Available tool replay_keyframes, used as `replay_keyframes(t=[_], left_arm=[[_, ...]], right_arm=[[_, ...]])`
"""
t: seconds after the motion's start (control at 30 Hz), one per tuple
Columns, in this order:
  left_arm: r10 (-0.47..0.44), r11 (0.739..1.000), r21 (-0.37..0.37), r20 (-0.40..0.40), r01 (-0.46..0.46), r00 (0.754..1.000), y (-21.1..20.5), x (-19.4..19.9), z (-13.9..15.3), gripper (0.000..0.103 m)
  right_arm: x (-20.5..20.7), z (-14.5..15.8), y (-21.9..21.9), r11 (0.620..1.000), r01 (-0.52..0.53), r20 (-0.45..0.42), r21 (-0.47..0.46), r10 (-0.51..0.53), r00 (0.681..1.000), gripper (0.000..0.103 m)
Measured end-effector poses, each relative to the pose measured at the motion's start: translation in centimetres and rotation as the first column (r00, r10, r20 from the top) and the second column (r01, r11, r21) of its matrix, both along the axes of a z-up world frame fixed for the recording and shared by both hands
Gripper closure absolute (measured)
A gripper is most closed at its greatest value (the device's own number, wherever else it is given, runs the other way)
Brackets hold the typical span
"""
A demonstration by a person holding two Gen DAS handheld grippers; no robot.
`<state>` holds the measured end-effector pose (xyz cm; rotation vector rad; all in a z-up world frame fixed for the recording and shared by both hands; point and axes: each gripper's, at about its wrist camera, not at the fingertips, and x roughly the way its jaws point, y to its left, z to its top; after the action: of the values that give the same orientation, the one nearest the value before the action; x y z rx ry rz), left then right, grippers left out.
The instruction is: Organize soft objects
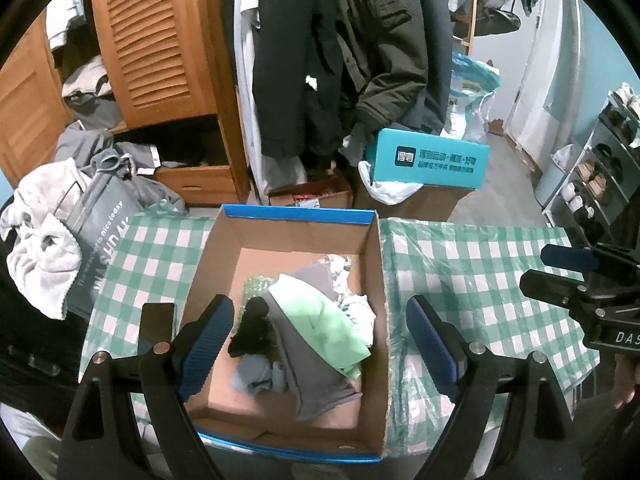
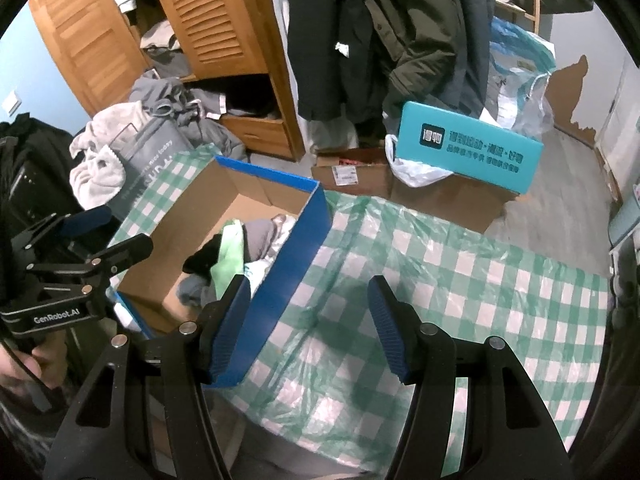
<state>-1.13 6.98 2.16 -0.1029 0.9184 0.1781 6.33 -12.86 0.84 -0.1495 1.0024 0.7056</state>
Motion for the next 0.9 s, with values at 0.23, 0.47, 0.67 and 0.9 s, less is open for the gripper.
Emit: replay_keyframes(t=[0.23, 0.47, 0.67, 0.9], left_arm=[[-0.001, 1.0, 0.018, 0.005, 0.001, 1.0, -0.26, 0.01, 0.12, 0.014], [-0.001, 1.0, 0.017, -0.003, 0.001, 1.0, -0.34, 0.03, 0.03, 0.014], [0.008, 1.0, 0.016, -0.01, -0.007, 1.0, -0.14, -0.13, -0.24, 0.014], [0.004, 1.0, 0.014, -0.014, -0.004, 1.0, -0.08, -0.13, -0.34, 0.014]], right_arm=[[-0.07, -0.08, -0.2, 1.0, 0.005, 0.001, -0.003, -0.004, 1.0, 0.043], [-0.16, -0.11, -0.2, 1.0, 0.003, -0.002, -0.003, -0.003, 1.0, 0.043], [-0.15, -0.25, -0.35, 1.0, 0.002, -0.005, -0.017, -0.002, 1.0, 0.043], [-0.13, -0.3, -0.3, 1.0, 0.003, -0.005, -0.018, -0.003, 1.0, 0.043]])
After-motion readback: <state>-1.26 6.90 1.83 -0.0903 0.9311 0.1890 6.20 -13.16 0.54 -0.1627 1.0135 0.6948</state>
